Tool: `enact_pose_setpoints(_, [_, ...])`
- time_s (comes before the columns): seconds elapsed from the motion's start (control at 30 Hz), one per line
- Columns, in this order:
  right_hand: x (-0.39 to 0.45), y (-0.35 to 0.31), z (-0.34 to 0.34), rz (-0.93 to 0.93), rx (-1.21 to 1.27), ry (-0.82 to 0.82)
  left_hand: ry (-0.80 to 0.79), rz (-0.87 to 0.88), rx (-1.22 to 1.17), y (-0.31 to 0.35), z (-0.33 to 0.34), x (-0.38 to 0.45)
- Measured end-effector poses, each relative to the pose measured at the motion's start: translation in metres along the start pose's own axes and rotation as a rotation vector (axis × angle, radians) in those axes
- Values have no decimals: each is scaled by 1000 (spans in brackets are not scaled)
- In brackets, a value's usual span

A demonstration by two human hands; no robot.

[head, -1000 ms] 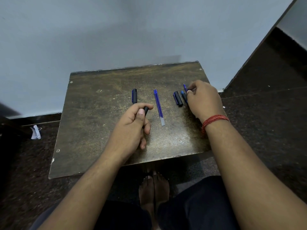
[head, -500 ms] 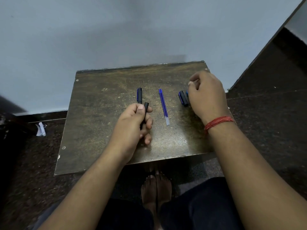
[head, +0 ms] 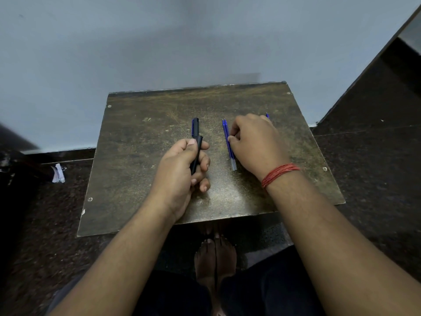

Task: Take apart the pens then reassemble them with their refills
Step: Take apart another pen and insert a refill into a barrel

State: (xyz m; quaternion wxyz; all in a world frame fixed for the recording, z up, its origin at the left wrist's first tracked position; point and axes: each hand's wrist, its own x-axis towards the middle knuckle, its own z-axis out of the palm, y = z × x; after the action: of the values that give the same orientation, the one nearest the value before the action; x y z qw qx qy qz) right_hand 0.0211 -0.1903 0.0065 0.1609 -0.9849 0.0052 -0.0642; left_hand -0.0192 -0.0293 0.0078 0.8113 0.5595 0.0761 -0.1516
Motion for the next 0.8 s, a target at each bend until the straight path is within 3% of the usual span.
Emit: enact_pose_setpoints(0.8, [-1,-22,9,104,-165,47,8,-2,-28,1,4,-2])
